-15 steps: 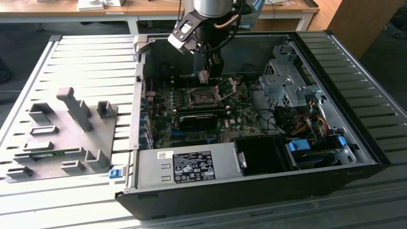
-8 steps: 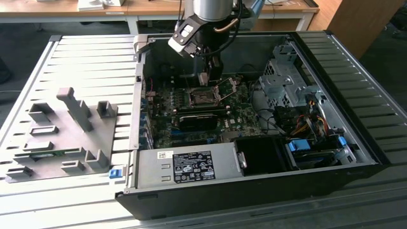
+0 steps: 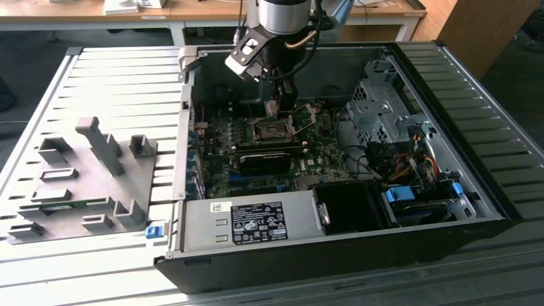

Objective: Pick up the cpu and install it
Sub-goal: 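Place the cpu into insertion slot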

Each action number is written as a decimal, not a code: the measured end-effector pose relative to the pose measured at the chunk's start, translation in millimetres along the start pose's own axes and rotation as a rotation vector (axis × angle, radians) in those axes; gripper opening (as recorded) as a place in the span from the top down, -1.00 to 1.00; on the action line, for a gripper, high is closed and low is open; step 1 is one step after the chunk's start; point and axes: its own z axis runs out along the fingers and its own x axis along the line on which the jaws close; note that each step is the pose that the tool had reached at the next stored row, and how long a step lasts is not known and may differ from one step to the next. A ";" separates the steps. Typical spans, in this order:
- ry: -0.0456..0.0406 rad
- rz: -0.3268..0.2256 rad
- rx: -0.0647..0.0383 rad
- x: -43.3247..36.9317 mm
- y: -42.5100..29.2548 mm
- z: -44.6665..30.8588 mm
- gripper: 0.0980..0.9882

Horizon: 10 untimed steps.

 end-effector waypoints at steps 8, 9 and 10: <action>-0.0002 0.000 0.000 -0.1 -0.3 3.9 0.00; -0.0001 0.000 0.000 -0.1 -0.3 4.1 0.00; -0.0002 0.000 0.000 -0.1 -0.3 4.3 0.00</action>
